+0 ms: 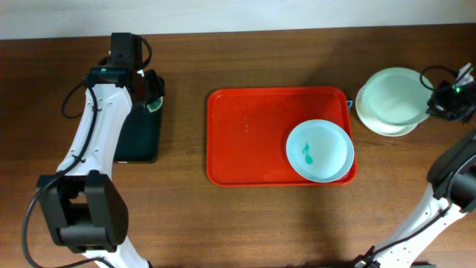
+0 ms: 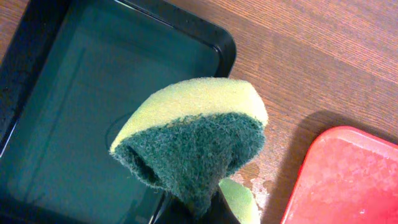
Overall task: Clean dirty plates on tray and stack at the side
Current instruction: 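Lift the top plate with the right gripper and stack it on the side plate, then reach the right gripper to the remaining plate's rim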
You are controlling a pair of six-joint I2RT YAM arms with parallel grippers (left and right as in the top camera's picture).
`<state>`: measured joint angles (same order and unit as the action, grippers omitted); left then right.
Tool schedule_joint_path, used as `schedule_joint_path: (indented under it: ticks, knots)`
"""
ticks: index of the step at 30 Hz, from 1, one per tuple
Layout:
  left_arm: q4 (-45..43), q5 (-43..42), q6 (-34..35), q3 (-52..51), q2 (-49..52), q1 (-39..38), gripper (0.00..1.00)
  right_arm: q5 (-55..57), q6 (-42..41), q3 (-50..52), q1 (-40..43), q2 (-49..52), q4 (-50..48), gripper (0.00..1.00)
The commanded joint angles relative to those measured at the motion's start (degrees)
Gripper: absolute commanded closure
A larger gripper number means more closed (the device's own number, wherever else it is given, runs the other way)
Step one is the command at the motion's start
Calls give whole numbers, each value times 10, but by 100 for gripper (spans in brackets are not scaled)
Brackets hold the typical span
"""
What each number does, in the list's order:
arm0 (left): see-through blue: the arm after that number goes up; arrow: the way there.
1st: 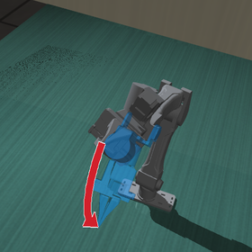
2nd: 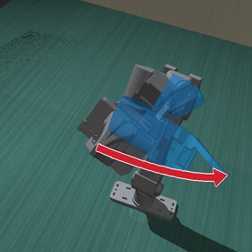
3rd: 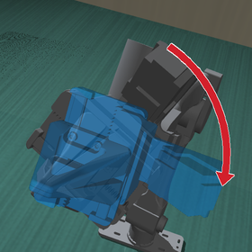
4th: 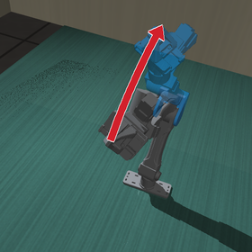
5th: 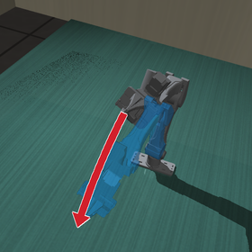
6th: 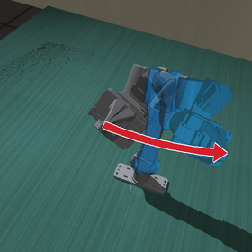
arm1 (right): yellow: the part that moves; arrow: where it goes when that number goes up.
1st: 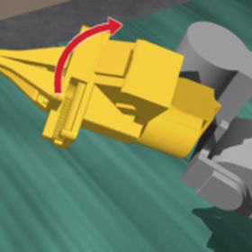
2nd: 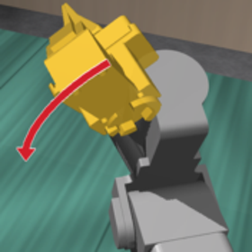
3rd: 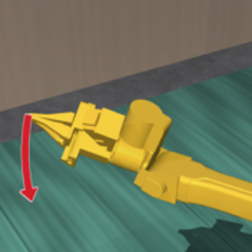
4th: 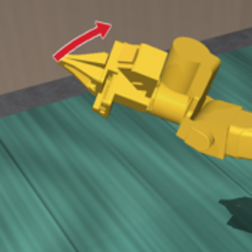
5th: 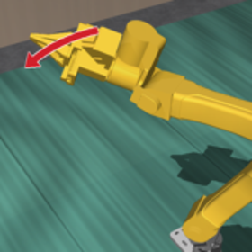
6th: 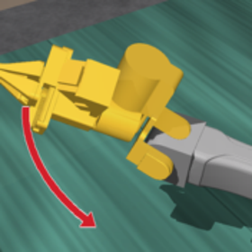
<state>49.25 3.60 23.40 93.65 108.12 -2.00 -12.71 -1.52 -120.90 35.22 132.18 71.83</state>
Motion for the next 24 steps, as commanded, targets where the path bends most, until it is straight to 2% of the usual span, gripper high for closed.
schedule_joint_path:
  ticks: [1, 2, 5, 6, 7, 8, 9, 14, 16, 18, 22, 24]
  knots:
    - [-1, -2, -3, -1, -3, 3, 100, -23, -2, 7, 3, -5, 0, 39]
    - [-2, -2, -3, -1, -3, 3, 100, -24, 3, 5, 0, -5, 9, 22]
    - [-3, -2, -3, -1, -3, 3, 100, -71, 56, -2, -36, -10, 45, 6]
    - [-3, -2, -3, -1, -3, 3, 100, -105, 96, -2, -53, -13, 57, 5]
    - [-3, -2, -3, -1, -3, 3, 100, -176, 201, -2, -88, -14, 94, 5]
    - [-3, -2, -3, -1, -3, 3, 100, -179, 257, -2, -131, -14, 125, 5]
    - [-3, -2, -3, -1, -3, 3, 100, -160, 268, 1, -158, -14, 130, 5]
    - [-1, -3, -3, -1, -3, 3, 100, 73, 278, 59, -314, -14, 108, 6]
    - [2, -3, -3, -1, -3, 3, 100, 135, 265, 104, -338, -14, 87, 6]
    - [5, -2, -3, -1, -3, 3, 100, 142, 261, 133, -341, -14, 79, 6]
    - [5, -3, -3, -1, -3, 3, 100, 142, 204, 157, -340, -14, 115, 13]
    - [5, -5, -3, -1, -3, 3, 100, 116, 202, 174, -340, -14, 116, 16]
